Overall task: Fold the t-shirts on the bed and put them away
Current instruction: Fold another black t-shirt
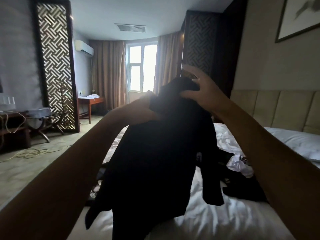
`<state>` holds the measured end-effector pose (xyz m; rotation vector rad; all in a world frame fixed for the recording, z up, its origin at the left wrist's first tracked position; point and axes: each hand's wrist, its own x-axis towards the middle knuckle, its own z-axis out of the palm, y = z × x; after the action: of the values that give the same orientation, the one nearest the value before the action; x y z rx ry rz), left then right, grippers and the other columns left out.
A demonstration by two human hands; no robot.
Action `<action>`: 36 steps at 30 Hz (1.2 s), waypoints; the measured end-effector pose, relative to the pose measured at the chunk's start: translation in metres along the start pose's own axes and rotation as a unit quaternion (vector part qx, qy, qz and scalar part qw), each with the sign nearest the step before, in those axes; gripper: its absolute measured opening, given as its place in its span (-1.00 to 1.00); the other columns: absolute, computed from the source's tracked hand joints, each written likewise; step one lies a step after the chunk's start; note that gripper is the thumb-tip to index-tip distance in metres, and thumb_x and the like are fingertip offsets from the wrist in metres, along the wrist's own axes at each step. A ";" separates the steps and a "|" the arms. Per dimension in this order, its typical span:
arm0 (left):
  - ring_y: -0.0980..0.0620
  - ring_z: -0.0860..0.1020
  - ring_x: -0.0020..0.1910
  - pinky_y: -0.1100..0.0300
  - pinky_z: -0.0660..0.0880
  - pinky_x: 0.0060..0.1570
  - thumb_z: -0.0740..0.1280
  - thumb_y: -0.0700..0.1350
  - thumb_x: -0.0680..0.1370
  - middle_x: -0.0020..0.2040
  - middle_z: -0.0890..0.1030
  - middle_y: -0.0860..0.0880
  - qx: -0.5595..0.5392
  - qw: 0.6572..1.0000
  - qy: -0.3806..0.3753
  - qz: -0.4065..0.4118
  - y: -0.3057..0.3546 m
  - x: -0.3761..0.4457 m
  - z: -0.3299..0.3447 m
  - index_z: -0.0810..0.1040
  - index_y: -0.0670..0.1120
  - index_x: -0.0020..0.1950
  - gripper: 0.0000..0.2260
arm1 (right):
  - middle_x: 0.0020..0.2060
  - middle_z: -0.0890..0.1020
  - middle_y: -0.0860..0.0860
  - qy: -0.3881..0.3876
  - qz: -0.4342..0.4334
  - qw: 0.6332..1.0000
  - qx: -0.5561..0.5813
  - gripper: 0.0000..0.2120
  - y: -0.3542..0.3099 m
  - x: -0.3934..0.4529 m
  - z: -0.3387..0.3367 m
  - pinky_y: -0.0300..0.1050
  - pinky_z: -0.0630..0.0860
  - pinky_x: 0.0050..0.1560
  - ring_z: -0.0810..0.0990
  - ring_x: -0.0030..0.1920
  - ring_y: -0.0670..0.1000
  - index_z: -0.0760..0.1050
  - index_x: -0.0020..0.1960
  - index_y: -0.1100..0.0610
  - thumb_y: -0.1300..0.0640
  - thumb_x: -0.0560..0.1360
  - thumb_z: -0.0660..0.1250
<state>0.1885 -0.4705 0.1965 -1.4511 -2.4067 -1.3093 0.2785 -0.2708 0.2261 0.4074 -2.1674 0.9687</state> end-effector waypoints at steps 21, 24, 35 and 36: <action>0.05 0.58 -0.31 0.23 0.54 -0.37 0.32 -0.19 0.60 -0.33 0.62 0.01 -0.086 0.961 0.023 -0.260 -0.208 0.093 0.024 0.63 -0.15 0.02 -0.90 | -0.19 0.60 0.10 -0.160 0.285 0.938 -0.113 -0.82 0.227 0.036 0.037 -0.15 0.51 -0.15 0.59 -0.20 0.03 0.52 -0.05 0.10 0.24 0.43 0.49; -0.01 0.53 -0.33 0.21 0.51 -0.34 0.36 -0.24 0.57 -0.29 0.57 -0.08 -0.054 0.955 0.058 -0.286 -0.280 0.135 0.052 0.65 -0.20 0.05 -0.89 | -0.11 0.58 0.10 -0.186 0.312 0.919 -0.155 -0.78 0.305 0.051 0.073 -0.12 0.47 -0.08 0.58 -0.06 0.09 0.51 0.00 0.11 0.19 0.43 0.49; -0.19 0.61 0.02 0.13 0.45 -0.11 0.25 -0.19 0.59 -0.02 0.66 -0.20 0.081 0.919 0.000 -0.387 -0.534 0.199 0.190 0.65 -0.21 0.03 -0.80 | -0.01 0.65 0.13 -0.210 0.363 0.882 -0.214 -0.88 0.561 0.004 0.217 -0.05 0.47 0.10 0.58 0.08 0.13 0.56 0.00 0.15 0.22 0.47 0.41; -0.20 0.60 0.04 0.11 0.43 -0.10 0.24 -0.20 0.59 0.00 0.66 -0.21 0.097 0.918 -0.005 -0.385 -0.542 0.199 0.196 0.64 -0.21 0.04 -0.80 | -0.02 0.64 0.12 -0.205 0.364 0.883 -0.216 -0.89 0.569 -0.003 0.223 -0.06 0.47 0.08 0.58 0.06 0.12 0.55 -0.01 0.13 0.22 0.47 0.40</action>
<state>-0.2555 -0.3087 -0.1894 -0.4392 -3.1407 -1.0702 -0.1318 -0.0567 -0.1736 -0.5094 -2.9185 0.7601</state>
